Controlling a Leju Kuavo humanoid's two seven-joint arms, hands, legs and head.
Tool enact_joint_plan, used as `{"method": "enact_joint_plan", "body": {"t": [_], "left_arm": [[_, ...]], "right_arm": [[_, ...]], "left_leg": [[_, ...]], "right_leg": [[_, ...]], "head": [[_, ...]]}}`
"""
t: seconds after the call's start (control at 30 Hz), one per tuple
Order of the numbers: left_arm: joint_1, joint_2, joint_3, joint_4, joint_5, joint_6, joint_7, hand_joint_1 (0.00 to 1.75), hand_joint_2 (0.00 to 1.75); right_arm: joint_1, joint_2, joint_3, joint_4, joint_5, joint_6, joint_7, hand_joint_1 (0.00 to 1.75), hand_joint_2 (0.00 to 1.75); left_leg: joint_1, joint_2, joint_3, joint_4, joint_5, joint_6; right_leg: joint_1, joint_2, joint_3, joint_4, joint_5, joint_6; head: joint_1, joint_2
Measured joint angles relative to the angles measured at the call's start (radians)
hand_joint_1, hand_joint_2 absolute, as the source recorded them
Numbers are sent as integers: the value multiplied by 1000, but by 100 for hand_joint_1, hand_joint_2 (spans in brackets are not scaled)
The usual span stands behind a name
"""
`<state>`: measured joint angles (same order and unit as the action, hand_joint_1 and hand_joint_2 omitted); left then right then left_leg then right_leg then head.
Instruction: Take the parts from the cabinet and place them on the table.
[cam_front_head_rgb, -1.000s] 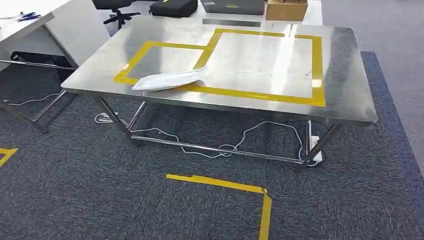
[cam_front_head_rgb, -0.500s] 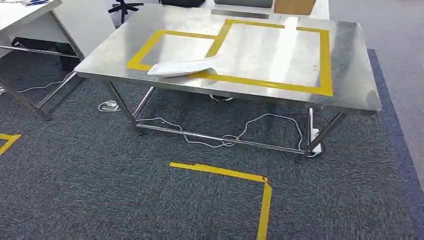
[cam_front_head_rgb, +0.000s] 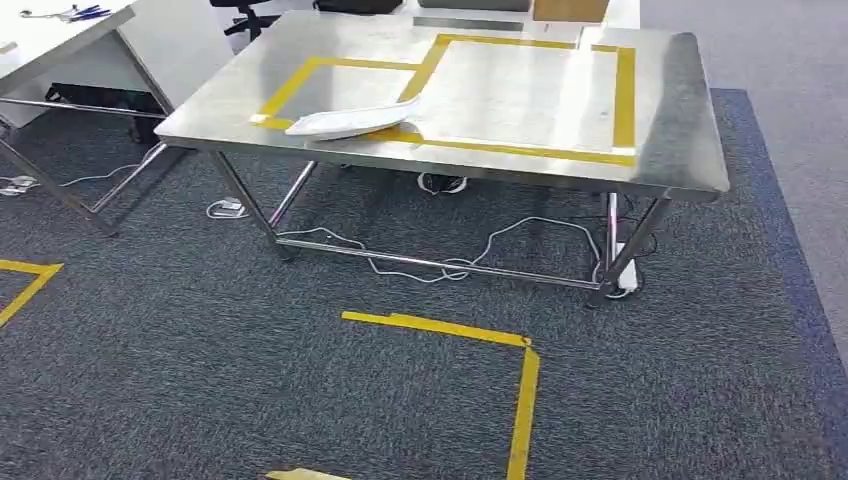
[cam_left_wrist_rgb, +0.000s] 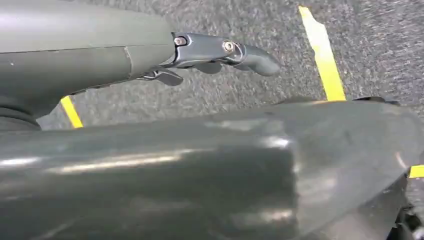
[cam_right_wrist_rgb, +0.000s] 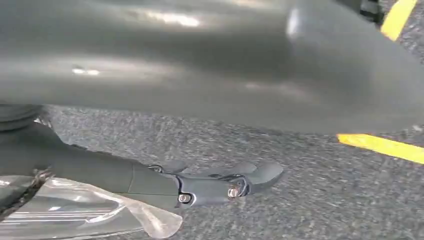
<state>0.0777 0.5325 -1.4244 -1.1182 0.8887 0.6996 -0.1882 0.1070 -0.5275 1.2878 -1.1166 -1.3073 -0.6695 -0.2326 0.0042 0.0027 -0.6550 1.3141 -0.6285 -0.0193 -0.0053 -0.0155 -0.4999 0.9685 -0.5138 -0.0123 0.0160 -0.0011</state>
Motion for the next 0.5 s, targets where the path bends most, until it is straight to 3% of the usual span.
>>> {"method": "enact_joint_plan", "body": {"t": [0.03, 0.1, 0.13, 0.17, 0.27, 0.33, 0.37, 0.43, 0.47, 0.5], "left_arm": [[-3, -1, 0, 8, -40, 0, 19, 0, 0], [-7, 0, 1, 19, -136, 1, 63, 0, 0], [-7, 0, 5, 22, -175, 1, 81, 0, 0], [-7, 2, 8, 23, -201, 1, 93, 0, 0], [-8, 2, 15, 27, -234, 3, 109, 0, 0], [-7, 2, 15, 29, -239, 3, 112, 0, 0], [-9, 2, 16, 29, -240, 3, 112, 0, 0], [-8, -1, 18, 30, -245, 3, 115, 0, 0], [-7, -3, 18, 31, -249, 3, 119, 0, 0], [-7, -5, 18, 32, -250, 3, 123, 0, 0]], "right_arm": [[-3, -2, 8, -4, -13, -4, -8, 0, 0], [-8, -8, 24, -11, -42, -9, -26, 0, 0], [-12, -9, 33, -16, -55, -11, -34, 0, 0], [-18, -10, 40, -19, -64, -13, -39, 0, 0], [-27, -17, 58, -28, -78, -16, -49, 0, 0], [-25, -21, 64, -32, -81, -17, -49, 0, 0], [-26, -24, 68, -33, -82, -17, -50, 0, 0], [-25, -28, 73, -35, -86, -18, -51, 0, 0], [-27, -29, 76, -36, -86, -19, -53, 0, 0], [-29, -29, 80, -38, -89, -19, -56, 0, 0]], "left_leg": [[0, 0, 26, -19, 39, 2], [-1, 0, 129, -158, 105, 13], [-3, -4, 188, -251, 104, 23], [-7, -5, 222, -313, 83, 30], [-18, -5, 211, -333, 90, 38], [-16, -3, 202, -349, 101, 46], [-10, 6, 196, -357, 114, 54], [-10, 5, 162, -356, 135, 67], [-12, 6, 147, -353, 146, 66], [-13, 8, 133, -352, 158, 66]], "right_leg": [[1, 0, -19, 10, 9, 1], [4, 0, -48, 25, 21, 3], [3, 0, -58, 30, 27, 5], [8, 1, -66, 35, 33, 11], [-3, 1, -85, 28, 67, 30], [1, 2, -89, 27, 76, 39], [-3, 10, -99, 41, 41, 42], [-4, 12, -133, 147, -94, 47], [-4, 12, -143, 215, -146, 49], [-4, 12, -146, 276, -170, 50]], "head": [[1, 0], [0, 0], [0, 0], [1, 0], [0, 0], [0, 0], [2, 0], [5, 0], [6, 0], [5, 0]]}}
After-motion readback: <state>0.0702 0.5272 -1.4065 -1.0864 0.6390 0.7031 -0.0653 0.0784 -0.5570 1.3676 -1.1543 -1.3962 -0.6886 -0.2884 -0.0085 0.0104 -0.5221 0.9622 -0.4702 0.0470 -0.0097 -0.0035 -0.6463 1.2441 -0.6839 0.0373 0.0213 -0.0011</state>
